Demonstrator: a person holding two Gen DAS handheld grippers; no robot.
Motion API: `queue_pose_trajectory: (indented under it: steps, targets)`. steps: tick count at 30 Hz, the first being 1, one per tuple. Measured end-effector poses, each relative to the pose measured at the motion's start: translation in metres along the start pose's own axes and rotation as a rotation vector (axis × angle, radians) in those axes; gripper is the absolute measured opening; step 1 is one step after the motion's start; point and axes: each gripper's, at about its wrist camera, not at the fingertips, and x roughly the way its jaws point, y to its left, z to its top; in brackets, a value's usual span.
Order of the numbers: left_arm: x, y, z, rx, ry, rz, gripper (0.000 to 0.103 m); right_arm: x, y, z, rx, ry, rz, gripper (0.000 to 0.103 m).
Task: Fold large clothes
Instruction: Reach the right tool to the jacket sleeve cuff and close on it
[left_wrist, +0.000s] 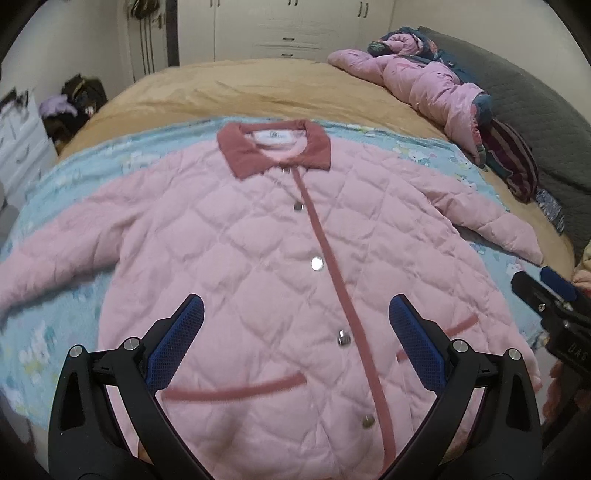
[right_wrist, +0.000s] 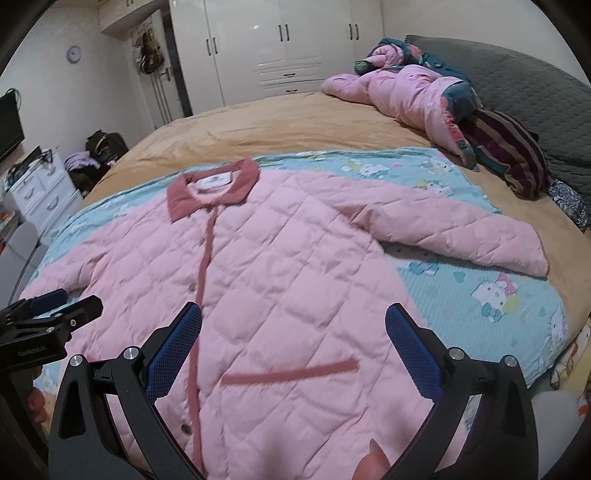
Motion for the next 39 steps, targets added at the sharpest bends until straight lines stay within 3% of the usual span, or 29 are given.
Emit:
queue_pose_trajectory:
  steps: [5, 19, 27, 39]
  targets:
    - [0.015, -0.006, 0.028, -0.002, 0.017, -0.05, 0.094, 0.009, -0.016, 0.023, 0.033, -0.015, -0.025, 0.099]
    - [0.057, -0.033, 0.073, -0.009, 0.01, -0.018, 0.094, 0.046, -0.092, 0.069, 0.22, -0.044, -0.09, 0.099]
    - [0.086, -0.051, 0.079, -0.019, 0.04, -0.034, 0.094, 0.085, -0.154, 0.073, 0.415, -0.025, -0.146, 0.099]
    - [0.126, -0.075, 0.093, 0.006, 0.066, -0.02, 0.094, 0.131, -0.241, 0.069, 0.642, -0.024, -0.322, 0.099]
